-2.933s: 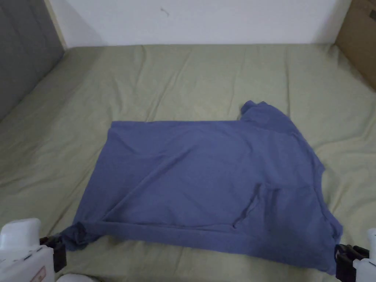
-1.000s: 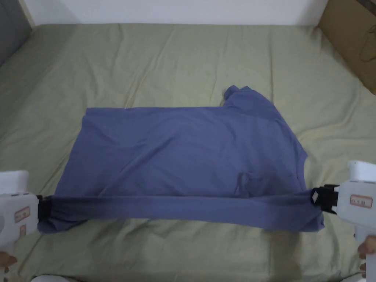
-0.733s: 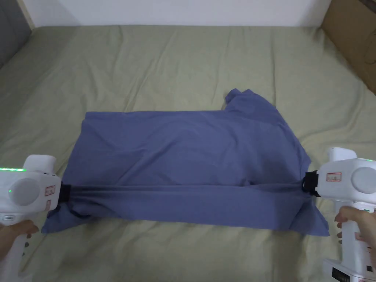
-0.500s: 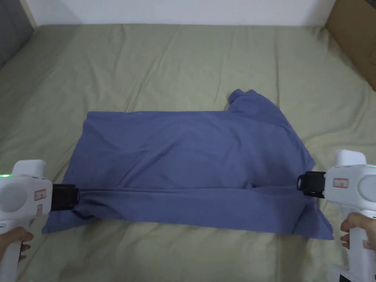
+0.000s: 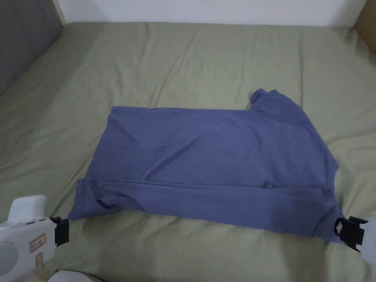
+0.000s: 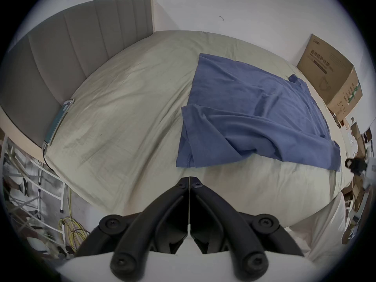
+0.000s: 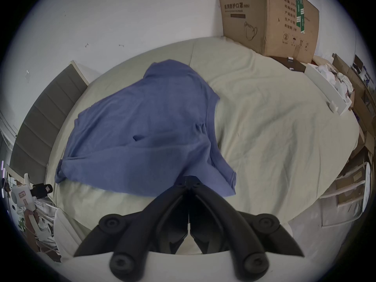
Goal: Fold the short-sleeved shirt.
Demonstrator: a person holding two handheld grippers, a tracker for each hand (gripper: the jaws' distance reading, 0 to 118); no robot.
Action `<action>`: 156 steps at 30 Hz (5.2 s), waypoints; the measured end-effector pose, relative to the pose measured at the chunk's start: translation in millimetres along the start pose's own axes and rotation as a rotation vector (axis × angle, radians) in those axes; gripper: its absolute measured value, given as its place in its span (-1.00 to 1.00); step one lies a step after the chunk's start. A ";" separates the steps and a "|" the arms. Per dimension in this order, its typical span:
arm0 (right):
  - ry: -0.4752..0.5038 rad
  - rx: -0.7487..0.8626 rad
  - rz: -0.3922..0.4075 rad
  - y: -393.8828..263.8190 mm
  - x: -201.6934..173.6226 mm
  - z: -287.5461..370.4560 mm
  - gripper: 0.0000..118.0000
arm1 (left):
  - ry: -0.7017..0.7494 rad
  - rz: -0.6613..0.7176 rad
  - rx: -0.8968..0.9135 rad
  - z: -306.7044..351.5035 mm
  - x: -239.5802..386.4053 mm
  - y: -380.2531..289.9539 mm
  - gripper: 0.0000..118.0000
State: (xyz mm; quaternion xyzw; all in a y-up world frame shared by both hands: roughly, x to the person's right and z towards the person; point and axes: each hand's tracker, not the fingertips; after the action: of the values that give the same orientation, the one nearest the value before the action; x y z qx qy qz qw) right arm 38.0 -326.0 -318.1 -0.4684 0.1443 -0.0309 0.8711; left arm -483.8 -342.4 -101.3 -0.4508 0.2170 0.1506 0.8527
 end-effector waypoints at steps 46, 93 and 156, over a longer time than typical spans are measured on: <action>-0.049 -0.107 0.031 26.9 26.8 4.4 -0.85 | -0.024 -0.087 -0.003 8.9 -2.7 38.9 -0.96; -0.049 -0.069 0.070 238.9 3.6 -167.1 0.29 | -0.038 -0.051 0.036 -30.6 56.5 100.9 -1.00; -0.009 0.042 0.238 199.3 -0.5 -13.3 -1.00 | -0.042 -0.199 0.161 0.5 43.3 196.1 -0.95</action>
State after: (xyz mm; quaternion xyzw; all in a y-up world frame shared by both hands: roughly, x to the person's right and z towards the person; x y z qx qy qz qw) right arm 17.6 -225.3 -489.4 -0.4297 0.1944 0.0720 0.8788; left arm -535.1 -231.8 -260.8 -0.3972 0.1647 0.0567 0.9011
